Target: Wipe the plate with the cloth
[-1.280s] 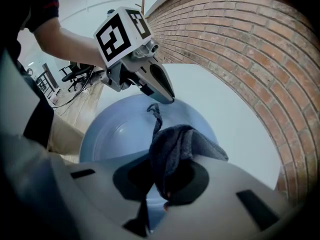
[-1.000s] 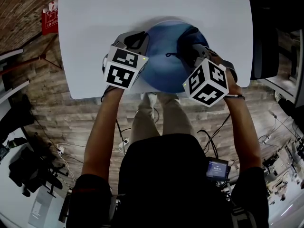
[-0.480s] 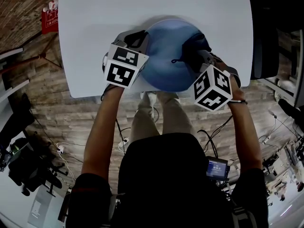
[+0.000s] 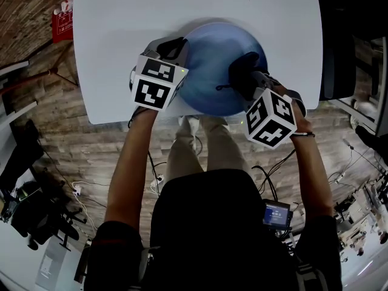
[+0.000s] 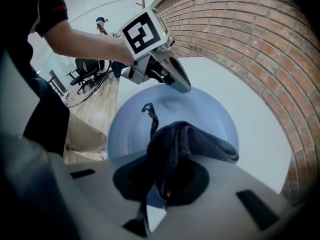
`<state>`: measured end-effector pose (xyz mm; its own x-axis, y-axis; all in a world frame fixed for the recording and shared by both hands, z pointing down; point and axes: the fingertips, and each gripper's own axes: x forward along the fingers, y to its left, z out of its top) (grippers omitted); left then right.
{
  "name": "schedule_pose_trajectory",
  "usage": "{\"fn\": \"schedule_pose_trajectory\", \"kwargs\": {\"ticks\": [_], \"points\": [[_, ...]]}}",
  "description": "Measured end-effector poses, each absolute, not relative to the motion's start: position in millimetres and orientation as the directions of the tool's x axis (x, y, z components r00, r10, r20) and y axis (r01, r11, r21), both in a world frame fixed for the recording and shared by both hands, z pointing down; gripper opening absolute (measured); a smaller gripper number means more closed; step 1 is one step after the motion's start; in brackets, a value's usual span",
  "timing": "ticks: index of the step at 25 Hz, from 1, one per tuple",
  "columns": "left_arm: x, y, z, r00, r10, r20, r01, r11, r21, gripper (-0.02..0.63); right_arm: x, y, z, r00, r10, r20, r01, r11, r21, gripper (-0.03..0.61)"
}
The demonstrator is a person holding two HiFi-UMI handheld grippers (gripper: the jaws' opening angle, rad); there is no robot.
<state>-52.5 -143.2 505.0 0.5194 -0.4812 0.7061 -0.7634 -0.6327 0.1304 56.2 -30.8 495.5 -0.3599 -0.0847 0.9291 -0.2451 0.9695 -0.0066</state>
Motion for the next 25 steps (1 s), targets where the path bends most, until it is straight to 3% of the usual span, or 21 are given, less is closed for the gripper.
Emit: {"fn": "schedule_pose_trajectory", "kwargs": {"ticks": [25], "points": [[-54,-145,504,0.514,-0.491,0.703,-0.781,-0.607,0.147,0.035,-13,11,500,-0.450,0.048,0.892,-0.121,0.986,-0.114,0.041]]}}
